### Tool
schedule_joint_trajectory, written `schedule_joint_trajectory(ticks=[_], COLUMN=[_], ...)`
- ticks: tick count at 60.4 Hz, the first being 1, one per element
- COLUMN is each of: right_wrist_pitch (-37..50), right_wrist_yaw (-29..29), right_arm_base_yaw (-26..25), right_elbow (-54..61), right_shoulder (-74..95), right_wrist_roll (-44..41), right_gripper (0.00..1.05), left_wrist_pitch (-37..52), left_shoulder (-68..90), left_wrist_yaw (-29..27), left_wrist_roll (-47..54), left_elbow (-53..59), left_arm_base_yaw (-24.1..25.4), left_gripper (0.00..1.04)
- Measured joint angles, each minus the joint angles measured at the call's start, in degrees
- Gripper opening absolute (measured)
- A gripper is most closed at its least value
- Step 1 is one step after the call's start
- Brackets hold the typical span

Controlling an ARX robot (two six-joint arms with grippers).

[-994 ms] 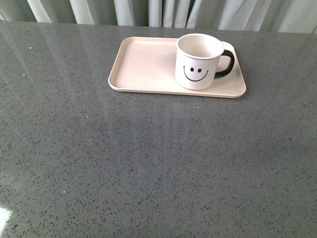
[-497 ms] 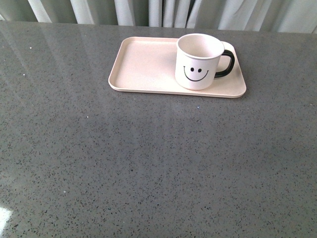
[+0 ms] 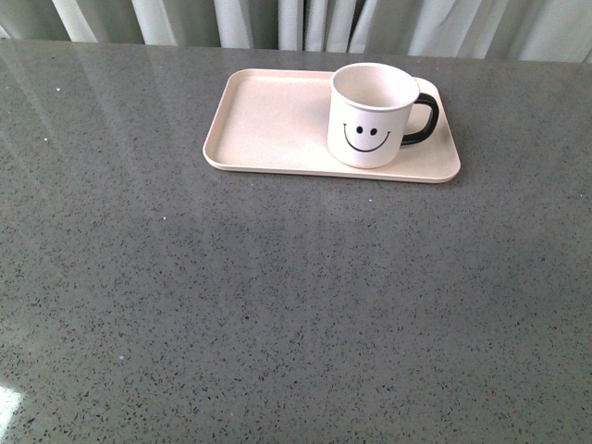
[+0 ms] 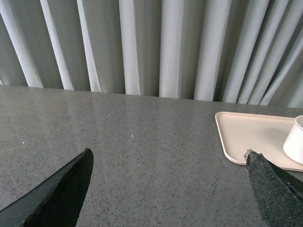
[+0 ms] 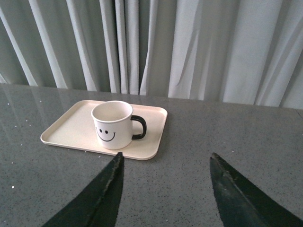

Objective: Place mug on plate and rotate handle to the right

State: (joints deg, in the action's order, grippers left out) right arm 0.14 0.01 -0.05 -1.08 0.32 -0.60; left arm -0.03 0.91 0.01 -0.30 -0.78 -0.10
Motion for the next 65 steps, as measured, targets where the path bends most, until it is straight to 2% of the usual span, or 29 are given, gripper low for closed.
schedule_joint_trajectory(ticks=[14, 65], right_wrist_pitch=[0.00, 0.00], right_wrist_yaw=[0.00, 0.00], right_arm_base_yaw=[0.00, 0.00], right_elbow=[0.00, 0.00], right_shoulder=[0.00, 0.00], right_wrist_roll=[0.04, 0.02], right_gripper=[0.97, 0.96], left_wrist_pitch=[0.00, 0.00], left_shoulder=[0.00, 0.00], left_wrist_yaw=[0.00, 0.00], left_wrist_roll=[0.00, 0.00], left_elbow=[0.00, 0.00], left_arm_base_yaw=[0.00, 0.00], left_gripper=[0.96, 0.96])
